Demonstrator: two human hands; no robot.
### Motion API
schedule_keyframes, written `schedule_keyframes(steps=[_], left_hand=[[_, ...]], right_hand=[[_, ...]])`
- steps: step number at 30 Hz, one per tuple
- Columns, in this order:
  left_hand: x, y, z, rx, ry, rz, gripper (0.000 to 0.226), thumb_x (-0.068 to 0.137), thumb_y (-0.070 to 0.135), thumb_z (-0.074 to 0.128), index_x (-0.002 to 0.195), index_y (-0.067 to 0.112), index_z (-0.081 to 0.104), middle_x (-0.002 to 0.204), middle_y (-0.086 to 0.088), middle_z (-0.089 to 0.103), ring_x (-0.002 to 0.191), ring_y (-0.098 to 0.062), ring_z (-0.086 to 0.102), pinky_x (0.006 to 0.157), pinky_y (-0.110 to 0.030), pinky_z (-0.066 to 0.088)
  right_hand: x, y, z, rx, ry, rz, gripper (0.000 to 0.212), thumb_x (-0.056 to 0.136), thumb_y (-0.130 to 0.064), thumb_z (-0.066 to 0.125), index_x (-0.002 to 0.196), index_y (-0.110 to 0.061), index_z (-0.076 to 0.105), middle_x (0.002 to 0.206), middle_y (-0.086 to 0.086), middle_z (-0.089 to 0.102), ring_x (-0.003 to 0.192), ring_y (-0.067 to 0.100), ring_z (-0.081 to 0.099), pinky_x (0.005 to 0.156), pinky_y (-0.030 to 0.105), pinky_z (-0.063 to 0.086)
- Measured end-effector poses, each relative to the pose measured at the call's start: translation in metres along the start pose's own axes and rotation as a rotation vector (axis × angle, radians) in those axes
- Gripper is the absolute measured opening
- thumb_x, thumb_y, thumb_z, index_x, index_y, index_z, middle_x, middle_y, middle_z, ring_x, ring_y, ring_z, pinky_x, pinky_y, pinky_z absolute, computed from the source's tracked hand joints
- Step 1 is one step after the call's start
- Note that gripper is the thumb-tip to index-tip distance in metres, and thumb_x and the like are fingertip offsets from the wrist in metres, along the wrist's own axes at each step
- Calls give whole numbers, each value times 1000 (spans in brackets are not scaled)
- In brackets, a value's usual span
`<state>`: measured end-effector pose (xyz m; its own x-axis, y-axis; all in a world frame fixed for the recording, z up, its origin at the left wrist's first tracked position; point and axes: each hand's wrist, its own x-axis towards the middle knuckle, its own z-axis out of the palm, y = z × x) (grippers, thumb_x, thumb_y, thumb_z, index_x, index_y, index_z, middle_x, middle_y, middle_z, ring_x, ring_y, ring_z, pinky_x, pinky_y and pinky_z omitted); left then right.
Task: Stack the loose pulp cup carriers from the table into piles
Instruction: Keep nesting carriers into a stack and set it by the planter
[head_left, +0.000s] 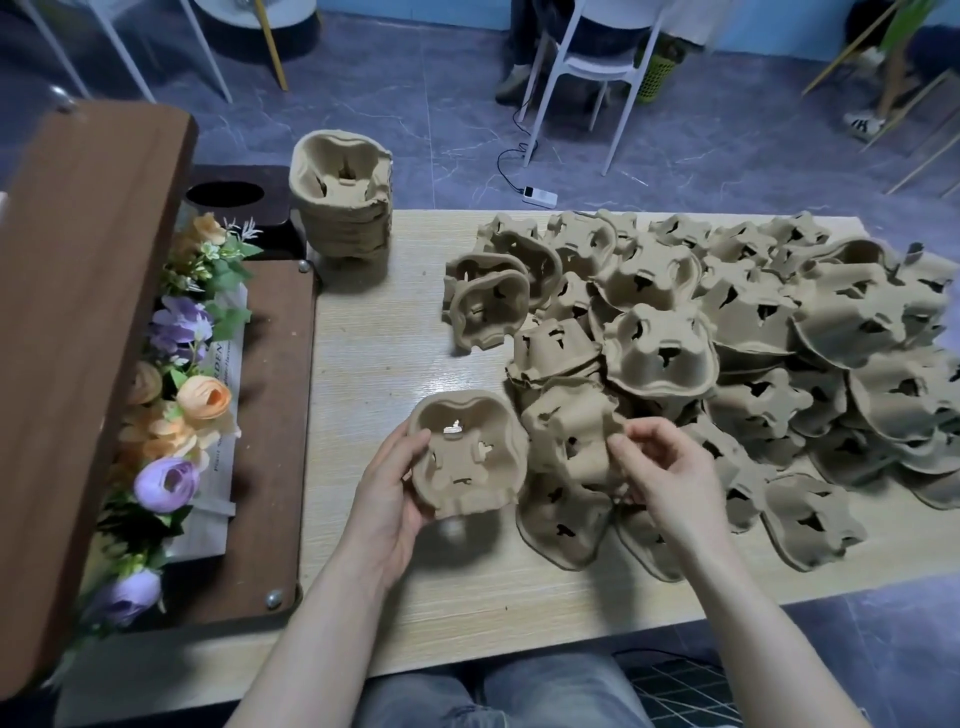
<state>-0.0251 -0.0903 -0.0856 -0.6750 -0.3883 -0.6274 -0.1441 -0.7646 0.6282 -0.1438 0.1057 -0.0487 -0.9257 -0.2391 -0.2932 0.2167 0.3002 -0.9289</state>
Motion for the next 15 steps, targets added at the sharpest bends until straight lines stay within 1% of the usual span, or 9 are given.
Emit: schedule_keyframes(steps=[2,4,6,7,9,11,12,14,15], left_hand=[[0,4,-5,-15,10,17,17,96,18,53,95,23,69,85,1,74,74,-12,69,72,-35,52],[0,6,-8,-34,10,27,17,96,18,53,94,22,69,85,0,74,75,-13,69,74,-36,52],[-1,7,-8,-45,-6,30,18,95,17,53,94,22,70,87,-1,74,77,-15,68,73,-35,53],[-2,7,-7,-47,-18,36,17,94,17,54,95,21,71,89,-2,75,79,-15,69,72,-35,54],[-5,6,-1,-46,-32,62,19,89,22,59,102,19,72,97,-6,75,88,-18,70,77,-39,57],[-9,6,4,-28,-36,95,29,82,32,61,107,22,72,106,-6,75,99,-20,69,89,-48,52],[-11,6,6,-18,-34,109,30,81,34,61,107,23,72,106,-4,75,99,-18,69,90,-49,50],[-11,4,5,-2,-24,130,27,87,31,60,110,23,72,99,-2,76,89,-13,71,84,-44,53],[-12,2,4,2,-17,129,26,92,26,57,114,21,70,93,-1,76,81,-11,72,76,-39,56]], right_hand=[[-7,-7,4,-46,25,-178,13,91,-3,64,89,-15,66,72,10,56,59,11,48,55,21,41],[-12,-15,9,-113,28,-396,20,89,1,64,91,-19,67,79,-3,63,64,8,51,61,18,42],[-15,-17,16,-248,-25,-648,17,89,-2,64,94,-17,68,86,-9,64,72,3,56,67,15,44],[-16,-17,20,-343,-73,-766,9,91,-9,63,96,-14,70,91,-7,66,79,4,59,70,19,47],[-15,-10,30,-534,-140,-940,16,93,-16,61,95,-6,73,94,2,67,86,16,64,71,31,52],[-16,-1,38,-638,-152,-1052,17,95,-11,58,94,-4,74,93,5,67,85,18,63,70,32,52],[-19,2,40,-654,-157,-1067,20,97,-12,55,94,-4,73,93,5,67,85,17,63,69,30,51],[-23,8,41,-671,-151,-1049,28,101,-19,49,94,-6,73,91,3,66,82,16,62,67,30,50],[-24,11,41,-676,-131,-1034,28,101,-20,49,95,-7,74,90,2,66,80,17,62,64,31,50]])
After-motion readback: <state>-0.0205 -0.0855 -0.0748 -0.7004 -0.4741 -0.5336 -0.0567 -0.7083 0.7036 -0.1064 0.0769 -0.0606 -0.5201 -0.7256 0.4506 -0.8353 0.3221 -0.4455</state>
